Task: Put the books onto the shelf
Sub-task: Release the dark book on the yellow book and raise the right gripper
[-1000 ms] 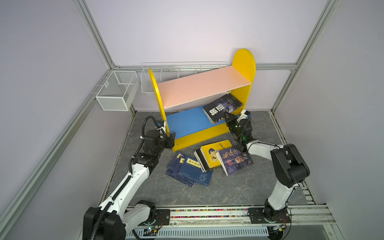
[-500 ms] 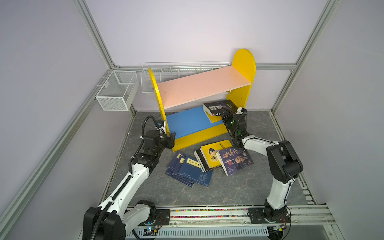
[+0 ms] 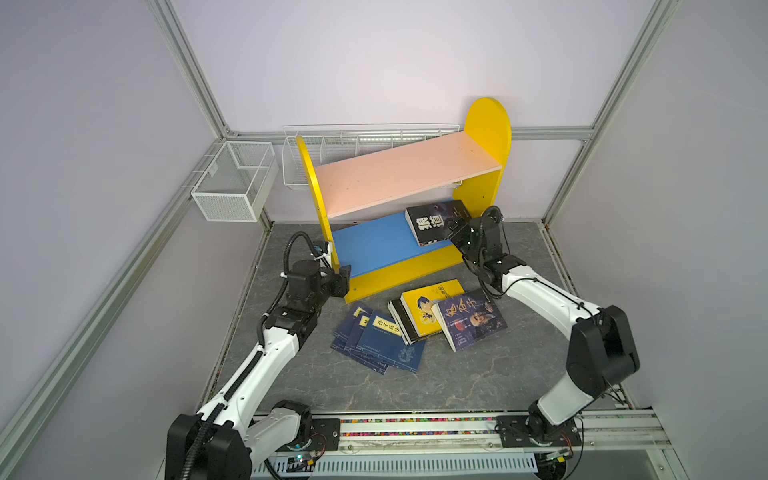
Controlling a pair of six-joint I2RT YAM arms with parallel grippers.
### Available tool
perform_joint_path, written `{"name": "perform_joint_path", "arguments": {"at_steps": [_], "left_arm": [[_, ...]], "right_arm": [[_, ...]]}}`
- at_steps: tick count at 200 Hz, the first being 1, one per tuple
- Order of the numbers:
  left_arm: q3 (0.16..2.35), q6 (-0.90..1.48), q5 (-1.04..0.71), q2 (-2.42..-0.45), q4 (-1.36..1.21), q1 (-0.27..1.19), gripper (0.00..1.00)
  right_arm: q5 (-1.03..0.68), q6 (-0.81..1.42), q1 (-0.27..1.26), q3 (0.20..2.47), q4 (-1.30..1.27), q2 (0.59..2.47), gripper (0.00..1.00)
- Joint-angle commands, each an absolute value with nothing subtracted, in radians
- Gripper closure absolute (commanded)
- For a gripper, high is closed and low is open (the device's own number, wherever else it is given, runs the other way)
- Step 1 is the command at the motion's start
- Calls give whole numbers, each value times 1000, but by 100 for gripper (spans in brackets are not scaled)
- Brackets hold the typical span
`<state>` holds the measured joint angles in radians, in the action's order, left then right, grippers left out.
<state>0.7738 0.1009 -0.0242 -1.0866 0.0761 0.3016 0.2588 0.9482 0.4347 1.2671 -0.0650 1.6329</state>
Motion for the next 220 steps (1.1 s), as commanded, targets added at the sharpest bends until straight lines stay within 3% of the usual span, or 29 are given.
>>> {"name": "perform_joint_path", "arguments": {"at_steps": [1,45,84,152,220], "left_arm": [[764,109,-31,-1075,61,303,38],[761,109,-28,-1078,55,301,38],[758,120,-20,-1086,48,302,38],[760,101,6,-1086,58,302,38],[758,104,-2,-1103,63,302,38]], "right_arm": [[259,686,394,1303,119,1613,11],[282,357,319,1319,176,1584,13],[180,196,259,1287,22,1579,13],[41,116,137,1359,-132,1661,14],[-91,150,106,1458,-223,1802,22]]}}
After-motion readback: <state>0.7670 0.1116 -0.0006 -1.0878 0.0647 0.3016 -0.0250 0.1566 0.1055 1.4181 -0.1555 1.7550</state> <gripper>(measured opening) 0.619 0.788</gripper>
